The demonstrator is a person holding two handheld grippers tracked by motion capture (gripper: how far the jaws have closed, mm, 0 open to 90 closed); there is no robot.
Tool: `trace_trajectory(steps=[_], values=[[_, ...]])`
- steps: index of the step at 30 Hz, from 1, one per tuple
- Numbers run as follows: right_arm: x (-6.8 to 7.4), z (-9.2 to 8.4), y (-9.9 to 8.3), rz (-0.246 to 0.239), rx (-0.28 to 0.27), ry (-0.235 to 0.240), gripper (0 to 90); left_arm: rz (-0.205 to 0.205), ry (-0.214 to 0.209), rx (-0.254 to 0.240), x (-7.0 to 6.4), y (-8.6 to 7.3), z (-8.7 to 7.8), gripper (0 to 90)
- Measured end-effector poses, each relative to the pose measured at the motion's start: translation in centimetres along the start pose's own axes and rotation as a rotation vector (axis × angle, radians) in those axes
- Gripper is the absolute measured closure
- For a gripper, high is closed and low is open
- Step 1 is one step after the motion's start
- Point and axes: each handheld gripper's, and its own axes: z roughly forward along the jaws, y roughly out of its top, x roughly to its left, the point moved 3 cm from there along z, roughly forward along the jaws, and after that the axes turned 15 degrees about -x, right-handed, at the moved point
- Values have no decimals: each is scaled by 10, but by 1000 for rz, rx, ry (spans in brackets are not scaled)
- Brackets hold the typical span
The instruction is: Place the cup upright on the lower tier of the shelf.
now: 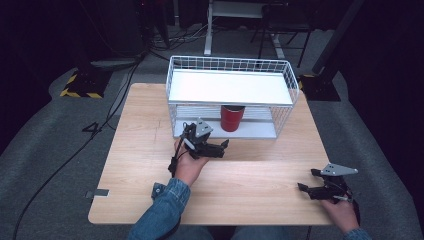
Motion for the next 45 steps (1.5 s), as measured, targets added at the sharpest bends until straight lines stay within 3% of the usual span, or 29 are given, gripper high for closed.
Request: trace_trajectory(steps=[3, 7, 16, 25, 33, 38, 42, 45], values=[[0, 0, 0, 0, 0, 0, 142, 12, -5, 1, -1, 1, -17, 0], [0, 0, 0, 0, 0, 0, 141, -1, -21, 2, 0, 0, -35, 0], [0, 0, 0, 0, -1, 1, 141, 32, -24, 10, 4, -5, -79, 0], [0, 0, 0, 1, 0, 1, 141, 50, -34, 34, 9, -14, -111, 0], [0, 0, 0, 0, 1, 0, 141, 82, 12, 83, 16, -30, -134, 0], [0, 0, 0, 0, 1, 0, 141, 42, 70, 120, 24, -47, -147, 0], [0, 0, 0, 0, 1, 0, 141, 47, 103, 161, 30, -64, -153, 0], [0, 0, 0, 0, 1, 0, 141, 21, 106, 186, 34, -77, -157, 0]])
